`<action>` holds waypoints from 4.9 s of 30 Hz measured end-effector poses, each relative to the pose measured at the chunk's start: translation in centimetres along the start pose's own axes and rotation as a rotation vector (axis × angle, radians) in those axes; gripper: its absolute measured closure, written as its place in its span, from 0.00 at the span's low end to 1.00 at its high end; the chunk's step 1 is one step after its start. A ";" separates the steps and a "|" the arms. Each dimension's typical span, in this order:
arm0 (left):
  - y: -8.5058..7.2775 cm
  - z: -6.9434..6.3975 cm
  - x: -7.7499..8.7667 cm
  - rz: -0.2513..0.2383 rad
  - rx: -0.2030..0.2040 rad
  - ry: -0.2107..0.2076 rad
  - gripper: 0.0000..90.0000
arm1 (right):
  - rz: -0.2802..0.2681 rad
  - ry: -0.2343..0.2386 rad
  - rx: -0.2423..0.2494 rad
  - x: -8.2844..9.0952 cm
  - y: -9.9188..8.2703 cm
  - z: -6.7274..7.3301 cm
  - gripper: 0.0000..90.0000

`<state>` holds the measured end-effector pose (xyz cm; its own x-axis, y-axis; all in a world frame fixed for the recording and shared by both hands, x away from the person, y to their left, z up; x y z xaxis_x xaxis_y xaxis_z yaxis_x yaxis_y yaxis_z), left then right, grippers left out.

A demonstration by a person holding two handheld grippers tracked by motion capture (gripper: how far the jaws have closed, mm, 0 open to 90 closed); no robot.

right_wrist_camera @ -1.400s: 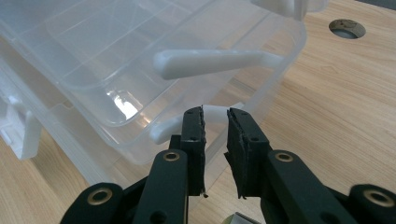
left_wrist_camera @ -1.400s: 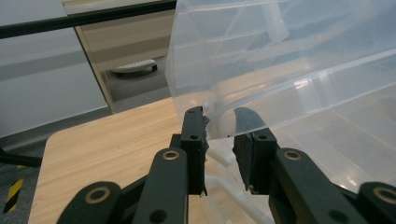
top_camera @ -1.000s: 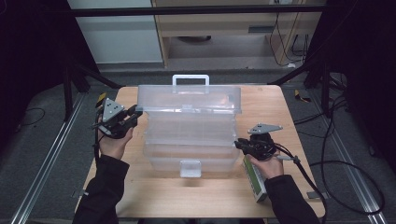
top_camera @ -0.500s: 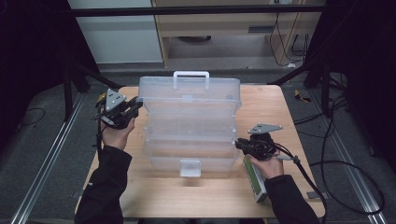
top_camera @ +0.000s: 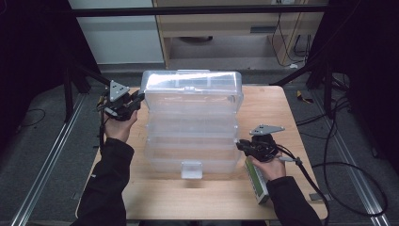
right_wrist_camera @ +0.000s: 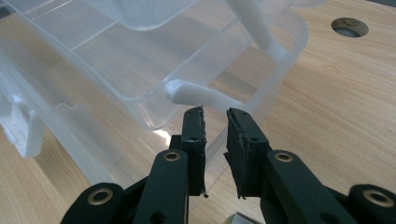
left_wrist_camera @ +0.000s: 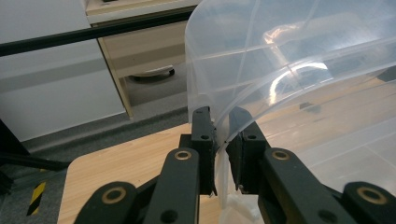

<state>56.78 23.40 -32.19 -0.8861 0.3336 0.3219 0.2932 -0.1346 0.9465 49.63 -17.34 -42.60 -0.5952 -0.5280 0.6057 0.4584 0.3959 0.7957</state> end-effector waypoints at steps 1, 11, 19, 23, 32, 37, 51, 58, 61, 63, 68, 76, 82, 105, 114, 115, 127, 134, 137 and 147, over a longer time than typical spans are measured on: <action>0.1 0.0 -0.1 0.000 0.000 0.002 0.90 | 0.000 0.001 -0.002 0.0 0.0 0.0 0.85; 1.0 0.4 -1.2 0.007 0.011 0.003 0.91 | 0.000 0.001 -0.002 0.0 0.0 -0.1 0.85; 1.5 0.7 -1.9 0.014 0.016 0.000 0.91 | -0.004 -0.009 0.007 -0.1 0.1 -0.2 0.86; 1.8 0.8 -2.3 0.014 0.019 0.005 0.91 | -0.004 -0.007 0.007 -0.1 0.1 -0.2 0.86; 2.1 1.0 -3.2 0.016 0.024 0.013 0.91 | -0.004 -0.007 0.009 -0.1 0.1 -0.2 0.86; 2.3 1.1 -3.7 0.015 0.029 0.018 0.91 | -0.005 -0.008 0.010 -0.1 0.1 -0.2 0.86; 2.9 1.6 -5.5 0.026 0.029 0.024 0.90 | -0.005 -0.005 0.007 -0.1 0.1 -0.2 0.86; 3.0 1.9 -6.4 0.024 0.043 0.031 0.90 | -0.005 -0.005 0.005 -0.1 0.1 -0.2 0.86; 3.2 1.9 -6.9 0.036 0.049 0.033 0.90 | -0.005 -0.007 0.006 -0.1 0.1 -0.2 0.86; 3.3 2.0 -7.2 0.041 0.047 0.035 0.90 | -0.006 -0.008 0.006 -0.1 0.0 -0.2 0.86; 3.4 2.2 -7.8 0.043 0.059 0.037 0.90 | -0.005 -0.009 0.006 -0.2 0.1 -0.2 0.86; 3.3 2.3 -8.7 0.042 0.067 0.047 0.90 | -0.005 -0.008 0.005 -0.2 0.1 -0.2 0.86; 3.3 2.4 -9.2 0.049 0.069 0.057 0.89 | -0.005 -0.009 0.004 -0.2 0.1 -0.2 0.86; 3.3 2.9 -11.1 0.076 0.093 0.069 0.89 | -0.006 -0.010 0.011 -0.2 0.0 -0.2 0.86; 3.0 3.1 -11.3 0.082 0.092 0.045 0.90 | -0.006 -0.011 0.015 -0.2 0.0 -0.1 0.86; 2.9 3.1 -11.3 0.082 0.088 0.045 0.90 | -0.006 -0.011 0.015 -0.2 0.0 -0.1 0.86; 0.6 4.7 -6.7 0.086 0.133 0.048 0.86 | -0.014 -0.005 0.012 -0.1 0.0 -0.1 0.88; -1.2 5.0 -2.9 0.100 0.120 0.034 0.83 | -0.013 -0.001 0.008 0.0 0.1 -0.1 0.88; -2.3 4.9 -1.6 0.105 0.124 0.018 0.81 | -0.015 -0.002 0.011 -0.1 0.0 -0.1 0.88; -6.4 3.6 1.7 0.128 0.142 -0.049 0.78 | -0.013 0.000 0.008 -0.1 0.1 -0.1 0.87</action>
<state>54.73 28.14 -37.60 -0.8207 0.3679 0.4372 0.4530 -0.0475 0.8902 49.78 -17.41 -42.59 -0.6009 -0.5334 0.5954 0.4455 0.3949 0.8035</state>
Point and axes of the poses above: each handheld gripper's, and its own axes: x roughly backward along the jaws, y roughly out of its top, z roughly to its left, the point moved 2 cm from there along -x, roughly forward along the jaws, and after that the axes turned 5 degrees about x, right-handed, at the moved point
